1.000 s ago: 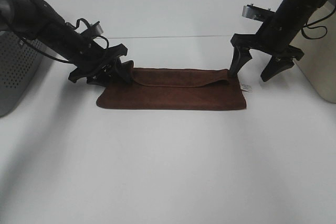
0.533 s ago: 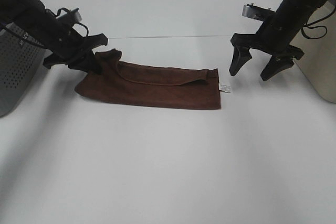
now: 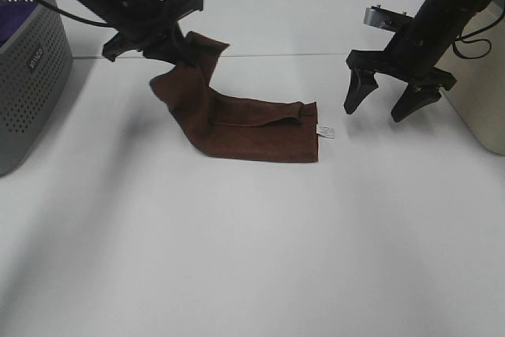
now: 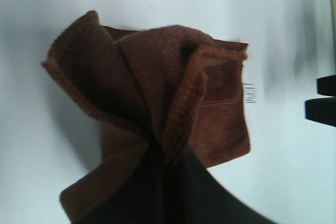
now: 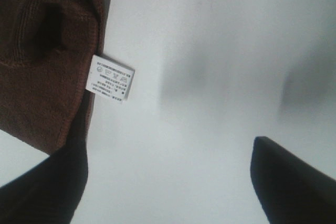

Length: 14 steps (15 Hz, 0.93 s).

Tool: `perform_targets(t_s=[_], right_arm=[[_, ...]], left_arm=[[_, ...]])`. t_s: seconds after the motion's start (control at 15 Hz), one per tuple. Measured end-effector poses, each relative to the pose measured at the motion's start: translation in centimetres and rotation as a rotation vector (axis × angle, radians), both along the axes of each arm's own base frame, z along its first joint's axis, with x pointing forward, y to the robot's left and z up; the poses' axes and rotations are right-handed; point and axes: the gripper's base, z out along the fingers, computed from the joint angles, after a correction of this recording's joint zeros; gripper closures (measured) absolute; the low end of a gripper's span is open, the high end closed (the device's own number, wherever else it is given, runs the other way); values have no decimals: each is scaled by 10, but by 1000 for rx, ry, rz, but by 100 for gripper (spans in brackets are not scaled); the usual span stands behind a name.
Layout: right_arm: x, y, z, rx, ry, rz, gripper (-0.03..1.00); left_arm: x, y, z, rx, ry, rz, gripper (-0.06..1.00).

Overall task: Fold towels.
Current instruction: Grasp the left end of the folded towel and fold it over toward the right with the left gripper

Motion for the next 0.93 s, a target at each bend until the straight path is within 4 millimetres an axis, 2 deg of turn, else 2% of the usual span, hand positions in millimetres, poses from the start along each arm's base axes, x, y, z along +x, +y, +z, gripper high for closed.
perform_targets(t_s=[0.13, 0.2, 0.33, 0.4, 0.67, 0.8, 0.93], right_arm=[[0, 1, 0, 11, 1, -5, 17], [0, 2, 0, 17, 1, -8, 17], [0, 2, 1, 26, 2, -11, 17], [0, 3, 1, 29, 2, -13, 17], [0, 3, 1, 35, 2, -15, 17], [0, 3, 1, 39, 3, -17, 17], [0, 7, 2, 78, 5, -32, 17]], left_arm=[[-6, -38, -2, -31, 6, 12, 93], [-6, -52, -9, -38, 10, 16, 93], [-9, -76, -31, -36, 17, 20, 93], [-13, -95, -48, -37, 14, 21, 84], [-21, -118, -53, -74, 0, 14, 36], [-23, -122, -51, -112, -5, -16, 30], [-23, -120, -43, -114, -39, -74, 29]])
